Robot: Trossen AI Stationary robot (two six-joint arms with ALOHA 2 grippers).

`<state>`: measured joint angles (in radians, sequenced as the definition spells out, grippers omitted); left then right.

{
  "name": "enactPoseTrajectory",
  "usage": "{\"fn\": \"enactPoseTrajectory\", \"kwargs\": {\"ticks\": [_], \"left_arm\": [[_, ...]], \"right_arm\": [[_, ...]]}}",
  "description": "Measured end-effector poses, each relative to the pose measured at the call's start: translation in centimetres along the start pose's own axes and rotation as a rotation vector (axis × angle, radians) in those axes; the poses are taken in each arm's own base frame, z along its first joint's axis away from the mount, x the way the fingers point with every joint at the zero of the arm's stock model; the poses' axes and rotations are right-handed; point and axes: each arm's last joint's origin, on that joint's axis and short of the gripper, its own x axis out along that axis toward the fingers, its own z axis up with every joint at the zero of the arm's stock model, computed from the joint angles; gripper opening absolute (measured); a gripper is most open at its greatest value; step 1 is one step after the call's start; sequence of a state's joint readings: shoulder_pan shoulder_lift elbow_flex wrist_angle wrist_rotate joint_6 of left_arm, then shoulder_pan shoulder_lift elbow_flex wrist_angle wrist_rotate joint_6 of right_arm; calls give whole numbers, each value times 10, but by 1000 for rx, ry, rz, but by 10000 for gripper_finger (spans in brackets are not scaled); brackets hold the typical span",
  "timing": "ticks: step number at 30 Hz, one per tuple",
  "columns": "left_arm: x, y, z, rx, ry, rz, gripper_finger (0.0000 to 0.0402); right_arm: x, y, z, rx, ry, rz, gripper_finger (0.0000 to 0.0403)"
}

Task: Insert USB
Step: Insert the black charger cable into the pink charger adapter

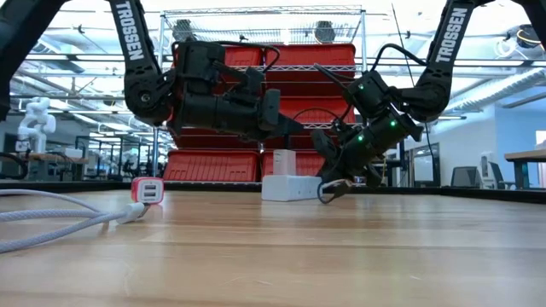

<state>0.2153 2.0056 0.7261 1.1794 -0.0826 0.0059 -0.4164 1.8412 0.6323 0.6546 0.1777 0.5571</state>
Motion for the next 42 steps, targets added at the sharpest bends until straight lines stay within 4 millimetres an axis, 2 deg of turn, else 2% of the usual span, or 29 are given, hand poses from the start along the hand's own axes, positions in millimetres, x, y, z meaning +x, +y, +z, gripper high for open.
{"fn": "enactPoseTrajectory", "kwargs": {"ticks": [16,27,34,42], "left_arm": [[2,-2,-12,-22,14,1,5],[2,-2,-14,-22,12,19,6],[2,-3,-21,13,86,15,66],[1,-1,-21,-19,89,18,139]], "right_arm": [[0,0,-1,-16,9,8,0],[0,0,0,-19,10,10,0],[0,0,-1,-19,16,12,0],[0,0,-1,-19,18,11,0]]}}
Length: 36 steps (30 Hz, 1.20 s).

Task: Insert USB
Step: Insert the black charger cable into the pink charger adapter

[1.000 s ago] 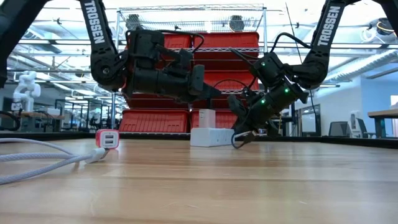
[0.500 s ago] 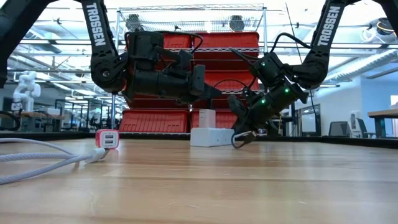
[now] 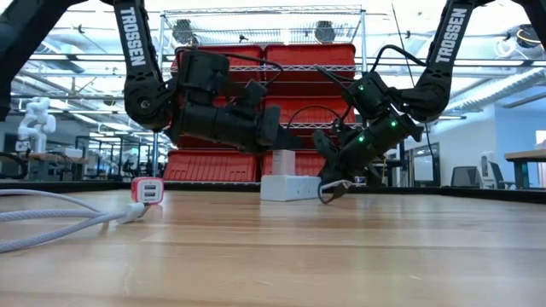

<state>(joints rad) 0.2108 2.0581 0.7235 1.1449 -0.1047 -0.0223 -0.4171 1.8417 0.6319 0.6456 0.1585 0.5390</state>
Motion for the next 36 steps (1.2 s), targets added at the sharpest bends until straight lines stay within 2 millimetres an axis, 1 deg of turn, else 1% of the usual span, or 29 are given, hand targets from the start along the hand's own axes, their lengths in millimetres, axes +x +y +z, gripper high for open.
{"fn": "enactPoseTrajectory", "kwargs": {"ticks": [3,6,14,20,24,26,30,33,36], "left_arm": [[-2,0,7,1,-8,-1,152],[-5,0,18,7,-29,-8,154],[-15,1,38,17,50,-45,155],[-21,0,57,3,-14,-82,156],[-24,-1,64,1,-37,-103,155],[-25,0,61,0,-24,-102,150],[-30,5,49,-23,30,-87,119],[-33,7,49,-52,-9,-105,78],[-35,9,49,-58,-23,-121,27]], "right_arm": [[0,0,0,-1,2,-1,0],[0,0,0,-1,3,-2,0],[0,0,0,-2,5,-2,0],[0,0,0,-6,6,-3,0],[0,0,0,-7,6,-3,0],[0,0,0,-10,6,-3,0],[0,0,0,-10,6,-2,0],[0,0,0,-10,6,-2,0],[0,0,0,-10,6,-2,0]]}}
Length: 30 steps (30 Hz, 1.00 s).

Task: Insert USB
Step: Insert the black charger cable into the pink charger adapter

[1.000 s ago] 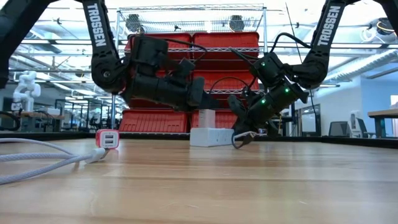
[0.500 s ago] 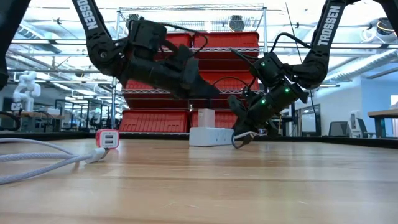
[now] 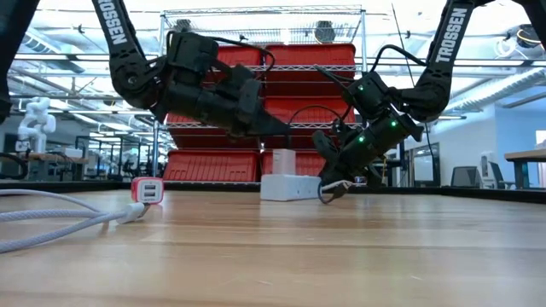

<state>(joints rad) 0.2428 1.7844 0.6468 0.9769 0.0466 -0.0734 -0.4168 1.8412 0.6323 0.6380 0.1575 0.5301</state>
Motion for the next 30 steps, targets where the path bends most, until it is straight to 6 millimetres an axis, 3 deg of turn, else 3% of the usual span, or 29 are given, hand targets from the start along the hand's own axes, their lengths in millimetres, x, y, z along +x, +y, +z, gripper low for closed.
{"fn": "enactPoseTrajectory", "kwargs": {"ticks": [2,11,23,30], "left_arm": [[0,0,1,1,-7,-8,9],[0,-1,1,-4,-3,-16,6],[0,1,2,-47,-5,-76,101],[2,8,5,-58,-4,-75,105]], "right_arm": [[0,0,0,-1,1,0,0],[0,0,0,-3,1,1,0],[0,0,0,-3,1,2,0],[0,0,0,-2,1,2,0]]}}
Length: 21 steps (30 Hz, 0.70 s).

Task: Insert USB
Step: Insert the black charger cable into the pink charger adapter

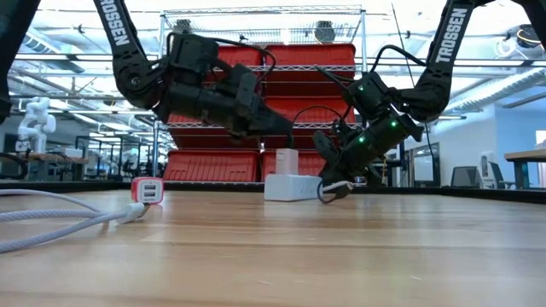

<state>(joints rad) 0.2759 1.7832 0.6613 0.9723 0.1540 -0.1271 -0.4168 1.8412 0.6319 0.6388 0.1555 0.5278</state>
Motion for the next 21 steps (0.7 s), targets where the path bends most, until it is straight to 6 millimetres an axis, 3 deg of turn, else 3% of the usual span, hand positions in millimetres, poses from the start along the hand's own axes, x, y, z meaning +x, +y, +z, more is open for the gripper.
{"fn": "enactPoseTrajectory", "kwargs": {"ticks": [9,16,21], "left_arm": [[5,0,0,5,67,-40,70],[5,1,0,43,69,-38,8],[6,2,-4,48,81,-37,4]], "right_arm": [[0,0,0,3,-1,3,0],[0,0,0,3,-3,3,0],[0,0,0,3,-3,2,0]]}}
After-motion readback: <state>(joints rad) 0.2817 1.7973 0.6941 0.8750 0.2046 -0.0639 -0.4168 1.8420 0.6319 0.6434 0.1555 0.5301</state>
